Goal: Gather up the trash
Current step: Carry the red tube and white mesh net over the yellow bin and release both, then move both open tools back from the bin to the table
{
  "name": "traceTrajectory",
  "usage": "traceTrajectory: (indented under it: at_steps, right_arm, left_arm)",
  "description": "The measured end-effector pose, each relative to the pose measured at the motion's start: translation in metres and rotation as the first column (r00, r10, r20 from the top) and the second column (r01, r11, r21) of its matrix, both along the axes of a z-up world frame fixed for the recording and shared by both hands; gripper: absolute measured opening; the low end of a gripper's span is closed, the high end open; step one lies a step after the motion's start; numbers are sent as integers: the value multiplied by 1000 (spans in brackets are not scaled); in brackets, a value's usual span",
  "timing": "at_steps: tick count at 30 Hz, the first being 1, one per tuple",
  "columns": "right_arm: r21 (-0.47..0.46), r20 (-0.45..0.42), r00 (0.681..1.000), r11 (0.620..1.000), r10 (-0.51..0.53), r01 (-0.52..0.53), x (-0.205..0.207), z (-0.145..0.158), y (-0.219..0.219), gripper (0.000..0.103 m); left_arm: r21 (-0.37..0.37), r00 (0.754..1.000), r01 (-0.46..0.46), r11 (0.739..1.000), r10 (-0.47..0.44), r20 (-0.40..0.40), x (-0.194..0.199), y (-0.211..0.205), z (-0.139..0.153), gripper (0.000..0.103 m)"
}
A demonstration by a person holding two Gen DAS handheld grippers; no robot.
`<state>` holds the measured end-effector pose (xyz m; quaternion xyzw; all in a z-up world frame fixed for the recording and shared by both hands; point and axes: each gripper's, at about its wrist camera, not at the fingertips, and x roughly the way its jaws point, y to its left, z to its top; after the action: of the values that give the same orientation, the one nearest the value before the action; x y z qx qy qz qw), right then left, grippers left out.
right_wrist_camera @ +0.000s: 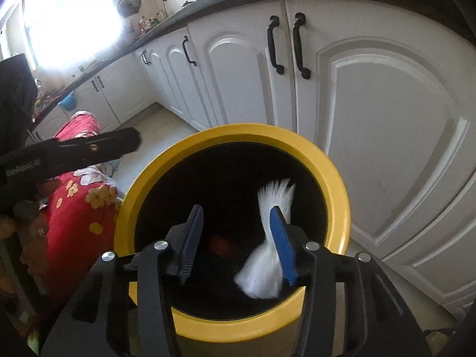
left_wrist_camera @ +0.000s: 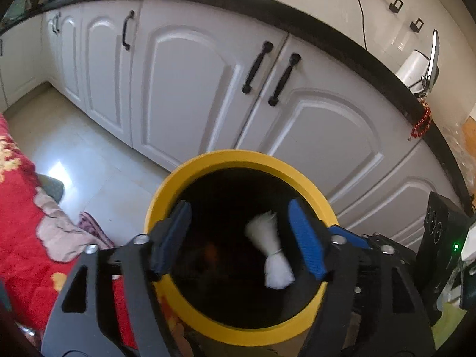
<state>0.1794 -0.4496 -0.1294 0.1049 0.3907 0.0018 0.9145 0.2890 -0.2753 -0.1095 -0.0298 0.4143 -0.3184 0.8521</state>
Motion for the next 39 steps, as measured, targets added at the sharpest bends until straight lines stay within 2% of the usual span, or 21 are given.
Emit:
traceTrajectory:
  at_steps: [5,7,10,17,22,31,39]
  right_arm:
    - [-19,53,998,999,-26,27,-8,13,3,68]
    - [-30,81,996,999,-30,33,-10,20,5,73]
    - [-50,128,991,998,-32,39,-14,35,10,81]
    - [-97,223,975,995,15,7,-26,68,34,86]
    - [-121,280,959,992,53,-19,-37,88,52,88]
    - [-159,371,921,985,117,-61,-54,116,86,91]
    - [-186,405,894,975,193,-126,-67,130,123,92]
  left_arm:
    - [-15,998,-40,999,41,40,-8,15,16,89]
    - [-10,997,-56,998,56,59,-13,21,22,93]
    - [-3,992,-89,996,89,84,-20,33,33,93]
    - [-16,979,-153,988,154,131,-37,62,56,93]
    - [-46,970,-191,980,196,146,-48,84,69,93]
    - [-40,938,-248,968,250,242,-77,119,90,93]
    - [-70,905,-318,946,325,276,-97,160,101,93]
